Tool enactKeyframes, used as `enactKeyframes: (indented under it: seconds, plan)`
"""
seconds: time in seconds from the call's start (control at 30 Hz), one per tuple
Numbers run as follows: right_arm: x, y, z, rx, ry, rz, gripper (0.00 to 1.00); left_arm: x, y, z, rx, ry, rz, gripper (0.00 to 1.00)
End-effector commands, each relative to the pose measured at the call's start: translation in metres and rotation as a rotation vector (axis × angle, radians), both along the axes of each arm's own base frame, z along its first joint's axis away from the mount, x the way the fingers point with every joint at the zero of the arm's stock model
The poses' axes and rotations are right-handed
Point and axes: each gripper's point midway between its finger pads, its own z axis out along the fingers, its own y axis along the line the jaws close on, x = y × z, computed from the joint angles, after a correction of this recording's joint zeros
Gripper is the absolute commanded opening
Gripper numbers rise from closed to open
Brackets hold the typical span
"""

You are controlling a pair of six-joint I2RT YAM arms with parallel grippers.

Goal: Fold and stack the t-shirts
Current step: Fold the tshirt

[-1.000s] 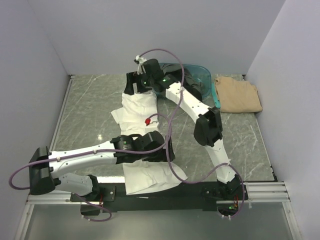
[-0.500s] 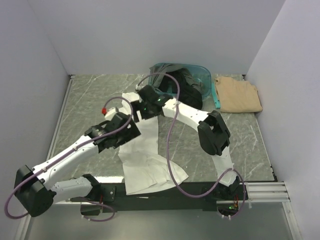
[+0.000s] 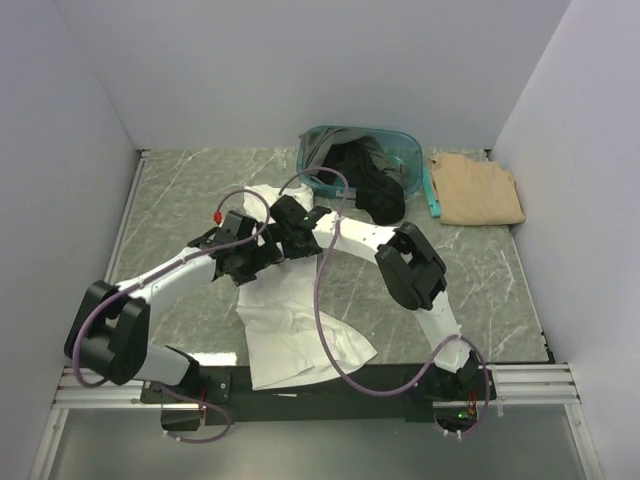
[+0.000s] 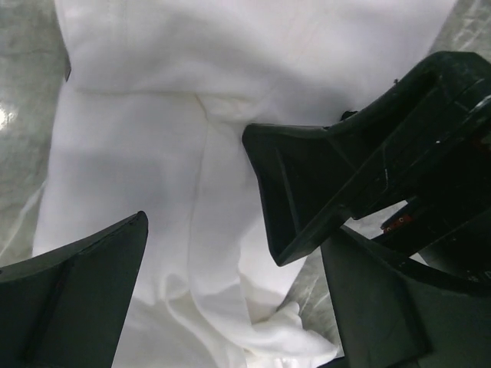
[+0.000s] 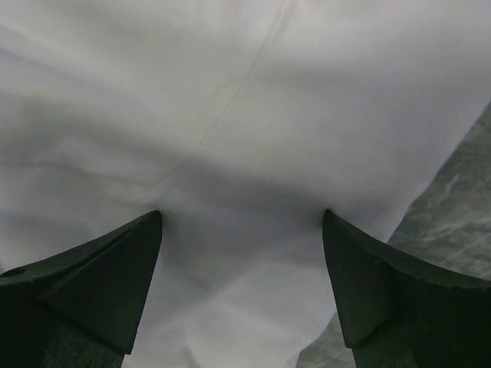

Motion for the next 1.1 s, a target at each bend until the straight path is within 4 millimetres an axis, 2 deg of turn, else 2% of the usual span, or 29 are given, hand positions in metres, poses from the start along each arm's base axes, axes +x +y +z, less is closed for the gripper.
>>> enactKeyframes:
  seconds: [0.0, 0.07, 0.1, 0.13, 0.2, 0.23, 0.3, 0.33, 0.37, 0.4, 0.43, 0.5, 0.57, 0.6, 0.63, 0.7, 0.8, 0.83, 0.87, 0.9, 0.93, 0.97, 1.0, 1.03, 1.07]
  plan:
    - [0.003, 0.021, 0.009, 0.062, 0.014, 0.01, 0.9, 0.024, 0.007, -0.012, -0.025, -0.023, 0.05, 0.99]
    - [0.008, 0.024, -0.001, 0.065, 0.032, 0.007, 0.9, 0.028, 0.01, -0.023, -0.054, 0.005, 0.067, 0.99]
    - [0.017, 0.023, 0.001, 0.078, 0.028, -0.009, 0.9, 0.03, 0.012, -0.026, -0.054, 0.01, 0.079, 0.99]
    - [0.021, 0.022, -0.008, 0.069, 0.036, -0.017, 0.9, 0.032, 0.016, -0.033, -0.037, 0.019, 0.093, 0.99]
    - [0.033, 0.023, -0.007, 0.09, 0.022, -0.03, 0.9, 0.039, 0.022, -0.035, -0.025, 0.027, 0.12, 1.0]
    - [0.041, 0.022, -0.01, 0.105, 0.028, -0.031, 0.9, 0.043, 0.031, -0.043, 0.009, 0.037, 0.148, 0.99]
    - [0.057, 0.032, -0.003, 0.163, -0.006, 0.0, 0.9, 0.056, 0.033, -0.043, 0.009, 0.027, 0.162, 0.99]
    - [0.065, 0.033, -0.005, 0.177, -0.014, 0.009, 0.89, 0.061, 0.04, -0.051, 0.017, 0.049, 0.187, 0.99]
    - [0.071, 0.039, -0.002, 0.204, -0.03, 0.029, 0.89, 0.064, 0.045, -0.054, 0.027, 0.061, 0.201, 0.99]
    - [0.082, 0.048, 0.012, 0.227, -0.071, 0.057, 0.89, 0.074, 0.047, -0.05, 0.025, 0.051, 0.212, 0.99]
    - [0.087, 0.049, 0.007, 0.223, -0.074, 0.072, 0.88, 0.078, 0.053, -0.057, 0.031, 0.069, 0.235, 0.99]
    - [0.1, 0.062, 0.023, 0.26, -0.128, 0.13, 0.82, 0.09, 0.057, -0.054, 0.026, 0.053, 0.257, 0.99]
    - [0.109, 0.065, 0.025, 0.261, -0.156, 0.134, 0.84, 0.099, 0.062, -0.057, 0.028, 0.049, 0.273, 0.99]
    - [0.117, 0.07, 0.039, 0.277, -0.186, 0.137, 0.84, 0.108, 0.063, -0.051, 0.027, 0.034, 0.276, 0.99]
    - [0.121, 0.07, 0.037, 0.275, -0.188, 0.137, 0.85, 0.11, 0.065, -0.056, 0.034, 0.051, 0.28, 0.99]
    - [0.128, 0.068, 0.047, 0.297, -0.189, 0.136, 0.85, 0.118, 0.064, -0.05, 0.035, 0.043, 0.268, 0.99]
    - [0.125, 0.066, 0.065, 0.34, -0.178, 0.153, 0.85, 0.121, 0.062, -0.038, 0.021, 0.012, 0.259, 0.99]
    - [0.119, 0.069, 0.086, 0.369, -0.19, 0.18, 0.85, 0.121, 0.062, -0.027, 0.014, -0.013, 0.258, 0.99]
    - [0.114, 0.068, 0.096, 0.376, -0.196, 0.202, 0.85, 0.118, 0.063, -0.024, 0.017, -0.017, 0.257, 0.99]
    - [0.104, 0.068, 0.117, 0.396, -0.209, 0.226, 0.85, 0.116, 0.063, -0.017, 0.015, -0.03, 0.259, 0.99]
    - [0.095, 0.069, 0.128, 0.416, -0.208, 0.251, 0.85, 0.115, 0.065, -0.002, 0.008, -0.063, 0.267, 0.99]
    - [0.09, 0.07, 0.139, 0.435, -0.213, 0.261, 0.85, 0.11, 0.067, 0.002, 0.016, -0.063, 0.267, 0.99]
    - [0.08, 0.067, 0.139, 0.439, -0.197, 0.27, 0.85, 0.107, 0.069, 0.007, 0.021, -0.069, 0.272, 0.99]
    - [0.07, 0.066, 0.165, 0.472, -0.221, 0.29, 0.85, 0.104, 0.073, 0.021, 0.022, -0.101, 0.282, 0.99]
    - [0.062, 0.066, 0.175, 0.5, -0.214, 0.296, 0.85, 0.098, 0.075, 0.022, 0.03, -0.093, 0.287, 1.0]
